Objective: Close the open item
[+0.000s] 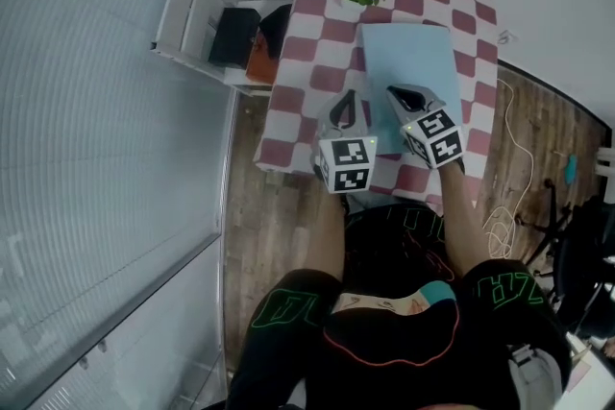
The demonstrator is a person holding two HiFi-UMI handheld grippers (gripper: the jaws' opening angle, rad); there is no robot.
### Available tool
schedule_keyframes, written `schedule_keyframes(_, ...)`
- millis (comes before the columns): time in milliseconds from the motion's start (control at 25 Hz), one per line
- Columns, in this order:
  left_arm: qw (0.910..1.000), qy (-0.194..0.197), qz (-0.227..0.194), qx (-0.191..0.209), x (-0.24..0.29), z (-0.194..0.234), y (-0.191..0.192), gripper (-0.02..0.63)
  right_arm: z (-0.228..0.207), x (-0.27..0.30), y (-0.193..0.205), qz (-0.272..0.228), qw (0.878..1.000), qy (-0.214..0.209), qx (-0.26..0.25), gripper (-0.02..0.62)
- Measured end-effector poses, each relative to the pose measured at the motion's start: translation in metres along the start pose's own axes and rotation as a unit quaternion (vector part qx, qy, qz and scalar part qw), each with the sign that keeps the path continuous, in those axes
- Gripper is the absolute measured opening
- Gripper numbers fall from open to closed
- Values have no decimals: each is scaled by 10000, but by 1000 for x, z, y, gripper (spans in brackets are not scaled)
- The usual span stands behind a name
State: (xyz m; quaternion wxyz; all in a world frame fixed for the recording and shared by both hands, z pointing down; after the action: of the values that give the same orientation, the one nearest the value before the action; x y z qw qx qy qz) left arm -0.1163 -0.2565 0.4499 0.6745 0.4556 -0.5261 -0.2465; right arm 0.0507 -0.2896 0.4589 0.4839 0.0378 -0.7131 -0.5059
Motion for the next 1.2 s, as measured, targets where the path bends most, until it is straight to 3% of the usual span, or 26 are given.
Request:
schedule_keyframes(360,9982,336,491,-58,50,29,9,4,-16,53,2,898,9954,37,331,3)
schedule_keyframes(520,9960,396,781,-197,71,48,19,5,-8,59,3,1106,9937,118,165,3)
schedule_keyframes(680,9939,553,944,-159,90,57,19,5,-12,61,5,1218,9917,-110,402,3)
schedule_keyframes(1000,9884,1098,1018,258,121,51,4,5,-24,67,7,1323,9861,-482,884,3)
schedule_keyframes(1200,9825,1409,989,706,121,46,-10,4,-18,61,11,1023,9900,-187,956,3)
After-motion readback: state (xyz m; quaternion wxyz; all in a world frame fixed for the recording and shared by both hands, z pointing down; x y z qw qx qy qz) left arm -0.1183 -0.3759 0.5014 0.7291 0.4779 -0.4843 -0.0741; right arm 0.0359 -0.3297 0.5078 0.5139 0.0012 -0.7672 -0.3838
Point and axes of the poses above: the fingertips, and each gripper's own axes: x forward along the fingers, z to its left, y out of its underside, the point moved 10 cm from there along -x, backward along the fingers, and after that the axes turned 3 degrees about z, right-handed, at the moved point
